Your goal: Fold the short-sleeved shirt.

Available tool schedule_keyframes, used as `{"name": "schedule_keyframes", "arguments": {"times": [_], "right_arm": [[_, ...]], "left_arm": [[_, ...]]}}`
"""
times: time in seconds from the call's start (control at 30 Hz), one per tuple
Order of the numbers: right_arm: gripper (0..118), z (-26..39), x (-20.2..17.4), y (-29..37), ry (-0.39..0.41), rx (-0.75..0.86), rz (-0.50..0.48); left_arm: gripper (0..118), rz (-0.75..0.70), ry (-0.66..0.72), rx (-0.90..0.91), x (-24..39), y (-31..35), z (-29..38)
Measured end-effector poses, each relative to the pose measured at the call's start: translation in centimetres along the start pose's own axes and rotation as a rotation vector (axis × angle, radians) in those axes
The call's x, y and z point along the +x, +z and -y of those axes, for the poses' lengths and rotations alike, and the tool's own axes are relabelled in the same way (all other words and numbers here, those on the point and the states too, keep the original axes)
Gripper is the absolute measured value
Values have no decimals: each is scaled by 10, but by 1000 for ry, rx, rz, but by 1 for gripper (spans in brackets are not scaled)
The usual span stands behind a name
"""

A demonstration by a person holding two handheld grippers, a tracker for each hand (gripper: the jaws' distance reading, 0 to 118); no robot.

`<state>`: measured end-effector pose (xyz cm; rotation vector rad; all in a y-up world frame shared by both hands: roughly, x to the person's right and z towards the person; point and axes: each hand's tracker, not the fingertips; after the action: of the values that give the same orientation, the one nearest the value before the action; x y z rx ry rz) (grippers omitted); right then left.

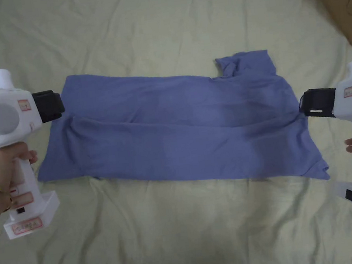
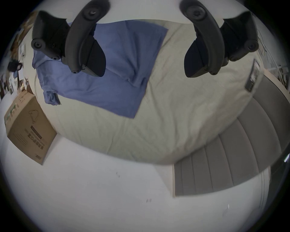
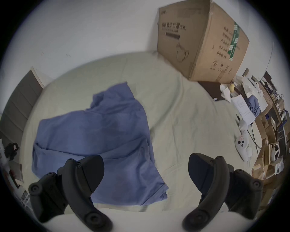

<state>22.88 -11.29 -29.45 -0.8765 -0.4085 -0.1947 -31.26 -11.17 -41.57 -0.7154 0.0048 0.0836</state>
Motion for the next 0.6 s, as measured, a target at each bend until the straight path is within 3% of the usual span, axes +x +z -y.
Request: {"name": "schedule_keyframes", "arguments": {"times": [0.3, 0.37, 0.47, 0.5, 0.53, 0.57, 0.6], "right_arm": [[118, 75, -23, 137, 101, 470, -78], [118, 92, -28, 154, 97, 531, -74], [118, 110, -35, 174, 29, 585, -108], [118, 116, -37, 180, 12, 589, -129], [116, 120, -40, 184, 12, 598, -136], [110, 120, -42, 188, 21, 607, -137], [95, 123, -45, 193, 38, 621, -137]], "left_arm": [[103, -32, -197, 326, -4, 117, 52], [103, -20, -215, 377, -5, 137, 64], [96, 6, -212, 399, -6, 161, 79], [88, 20, -204, 405, -6, 167, 82], [67, 25, -196, 406, -6, 171, 85], [48, 33, -188, 404, -6, 175, 87], [28, 48, -178, 409, -8, 179, 89]]}}
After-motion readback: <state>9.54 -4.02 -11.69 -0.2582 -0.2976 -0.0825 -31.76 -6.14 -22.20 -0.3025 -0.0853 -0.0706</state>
